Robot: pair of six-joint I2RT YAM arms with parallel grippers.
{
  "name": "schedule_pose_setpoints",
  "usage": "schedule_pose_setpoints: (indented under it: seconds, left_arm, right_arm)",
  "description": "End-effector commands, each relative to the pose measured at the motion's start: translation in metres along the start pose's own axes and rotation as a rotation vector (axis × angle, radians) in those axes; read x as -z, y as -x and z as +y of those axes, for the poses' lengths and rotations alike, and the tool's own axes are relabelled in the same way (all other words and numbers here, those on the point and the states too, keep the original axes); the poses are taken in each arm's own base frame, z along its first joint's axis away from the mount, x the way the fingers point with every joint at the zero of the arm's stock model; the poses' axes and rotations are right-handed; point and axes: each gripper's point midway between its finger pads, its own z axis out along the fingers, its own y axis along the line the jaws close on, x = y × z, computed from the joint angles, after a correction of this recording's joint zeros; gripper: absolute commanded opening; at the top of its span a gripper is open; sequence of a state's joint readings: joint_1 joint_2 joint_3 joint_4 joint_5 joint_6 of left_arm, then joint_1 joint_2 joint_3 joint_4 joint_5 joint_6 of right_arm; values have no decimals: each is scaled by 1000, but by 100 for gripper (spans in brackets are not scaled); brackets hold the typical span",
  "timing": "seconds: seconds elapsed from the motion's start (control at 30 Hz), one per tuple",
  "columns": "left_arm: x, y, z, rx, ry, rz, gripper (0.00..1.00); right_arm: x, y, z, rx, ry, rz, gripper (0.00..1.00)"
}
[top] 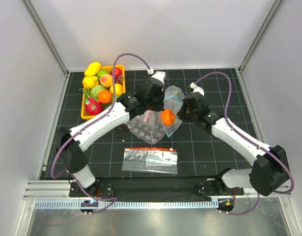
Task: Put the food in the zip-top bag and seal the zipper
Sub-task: Place the fake fruit in the zipper food storage bag.
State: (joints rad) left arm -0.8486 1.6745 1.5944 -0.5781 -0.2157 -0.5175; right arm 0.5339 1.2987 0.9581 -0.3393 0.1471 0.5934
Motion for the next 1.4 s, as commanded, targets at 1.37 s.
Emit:
schedule_pose_setpoints:
  seconds: [1.37]
  left_arm:
    - [8,-23,0,-10,-54,95,0]
  right_arm:
    - [81,78,-27,194,-356,-389,1]
